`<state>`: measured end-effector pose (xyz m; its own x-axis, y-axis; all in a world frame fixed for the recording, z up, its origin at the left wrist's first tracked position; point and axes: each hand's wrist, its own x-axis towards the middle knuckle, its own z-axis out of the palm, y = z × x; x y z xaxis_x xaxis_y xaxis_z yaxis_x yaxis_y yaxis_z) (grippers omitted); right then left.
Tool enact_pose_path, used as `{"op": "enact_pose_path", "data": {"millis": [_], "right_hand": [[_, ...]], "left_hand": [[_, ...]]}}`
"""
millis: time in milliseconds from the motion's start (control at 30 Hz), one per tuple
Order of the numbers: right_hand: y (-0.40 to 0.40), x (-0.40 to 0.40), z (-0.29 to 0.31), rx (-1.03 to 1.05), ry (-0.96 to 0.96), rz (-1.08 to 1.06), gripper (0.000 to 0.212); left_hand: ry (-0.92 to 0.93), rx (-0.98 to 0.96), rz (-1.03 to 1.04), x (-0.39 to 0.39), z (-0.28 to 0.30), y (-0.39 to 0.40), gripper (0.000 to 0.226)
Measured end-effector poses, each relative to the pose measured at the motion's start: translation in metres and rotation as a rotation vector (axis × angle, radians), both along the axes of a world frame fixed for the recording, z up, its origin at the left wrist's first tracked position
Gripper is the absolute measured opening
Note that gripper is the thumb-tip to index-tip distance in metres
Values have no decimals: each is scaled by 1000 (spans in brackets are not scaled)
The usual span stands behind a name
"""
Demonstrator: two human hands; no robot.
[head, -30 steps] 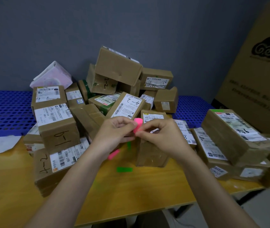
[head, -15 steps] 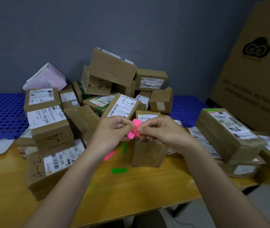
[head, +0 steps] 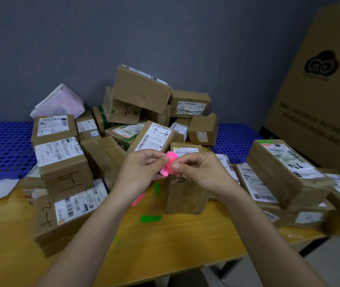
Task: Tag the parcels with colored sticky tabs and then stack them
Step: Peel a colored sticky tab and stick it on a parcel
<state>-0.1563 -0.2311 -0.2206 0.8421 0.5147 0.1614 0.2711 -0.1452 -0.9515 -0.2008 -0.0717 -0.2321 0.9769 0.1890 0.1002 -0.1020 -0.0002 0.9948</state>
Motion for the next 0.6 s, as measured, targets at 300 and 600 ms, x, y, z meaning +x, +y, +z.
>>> {"op": "enact_pose_path", "data": {"millis": [300,600], "right_hand": [[2,-2,-7,-112,-187,-76,15],[5,-1,-2,-77,-425,-244,18]], "left_hand": [[-12,-41,17,2,0,-2,7],[-25,106,-82,0,6,-4,8]]}}
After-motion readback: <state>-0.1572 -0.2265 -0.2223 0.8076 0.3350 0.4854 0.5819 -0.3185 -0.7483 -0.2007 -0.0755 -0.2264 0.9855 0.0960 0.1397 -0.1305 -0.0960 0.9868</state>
